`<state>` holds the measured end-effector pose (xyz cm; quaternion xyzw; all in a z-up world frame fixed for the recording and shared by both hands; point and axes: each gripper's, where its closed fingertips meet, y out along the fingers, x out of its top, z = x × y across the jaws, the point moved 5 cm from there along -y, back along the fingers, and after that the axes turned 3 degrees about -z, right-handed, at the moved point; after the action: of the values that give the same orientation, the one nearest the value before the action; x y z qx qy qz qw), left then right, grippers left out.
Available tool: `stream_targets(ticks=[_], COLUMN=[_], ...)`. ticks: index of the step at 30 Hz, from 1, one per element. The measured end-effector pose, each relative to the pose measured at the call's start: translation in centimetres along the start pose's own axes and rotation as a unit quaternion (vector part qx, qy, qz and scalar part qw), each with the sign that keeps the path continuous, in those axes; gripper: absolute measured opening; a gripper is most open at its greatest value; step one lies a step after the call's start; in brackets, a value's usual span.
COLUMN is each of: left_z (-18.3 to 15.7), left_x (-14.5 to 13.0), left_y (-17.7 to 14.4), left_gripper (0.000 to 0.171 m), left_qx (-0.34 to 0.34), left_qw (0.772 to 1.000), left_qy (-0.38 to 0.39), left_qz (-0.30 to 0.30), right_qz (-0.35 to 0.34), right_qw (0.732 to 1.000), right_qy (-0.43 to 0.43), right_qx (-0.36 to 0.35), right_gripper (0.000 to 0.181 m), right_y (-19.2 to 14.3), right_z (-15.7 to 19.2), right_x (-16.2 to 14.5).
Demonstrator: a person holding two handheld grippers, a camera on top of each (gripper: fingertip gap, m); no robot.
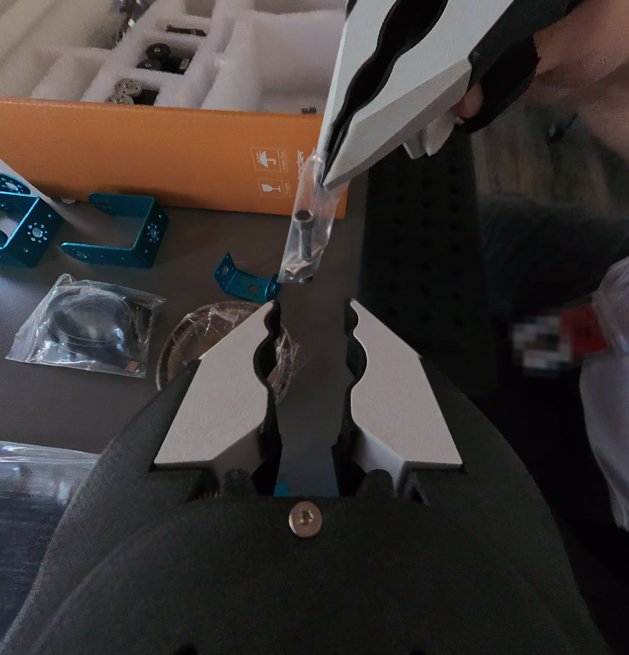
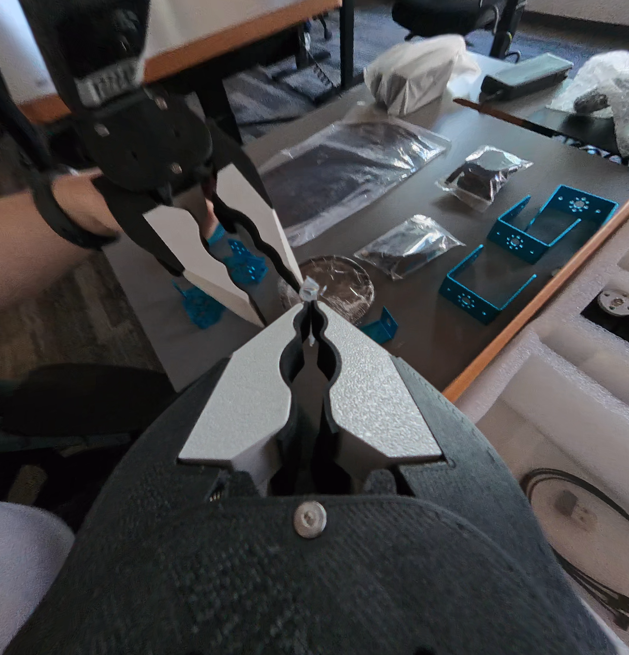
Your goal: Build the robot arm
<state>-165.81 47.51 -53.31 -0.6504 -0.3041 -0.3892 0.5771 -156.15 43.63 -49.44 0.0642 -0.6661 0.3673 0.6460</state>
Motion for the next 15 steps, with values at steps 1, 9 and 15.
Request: stream_targets(ticks=[1,9,15], left_z=[-0.3,-2.4,-3.2], left_x=[0.2,2.8,5.0], left_y=[-0.1,-2.7,-2.7], left_gripper=[0.037,0.038,0.029], left_qx=[-0.003,-0.037,-0.039], left_qw=[1.0,0.972,0.961], left_qy=[-0.014,0.003,0.033], left_qz=[-0.025,-0.234,-0.27], right_qz=[-0.012,-0.09,-0.103], right_qw=[1.0,0.992,0.989], right_qy=[0.009,0.045,0.048], right_qx=[0.01,0.07,0.089], right_gripper=[0.0,0.0,0.0], right_y=[-0.4,-4.1,-4.9], right_z=[0.2,2.5,3.5], right_x=[0.5,4.7,5.4])
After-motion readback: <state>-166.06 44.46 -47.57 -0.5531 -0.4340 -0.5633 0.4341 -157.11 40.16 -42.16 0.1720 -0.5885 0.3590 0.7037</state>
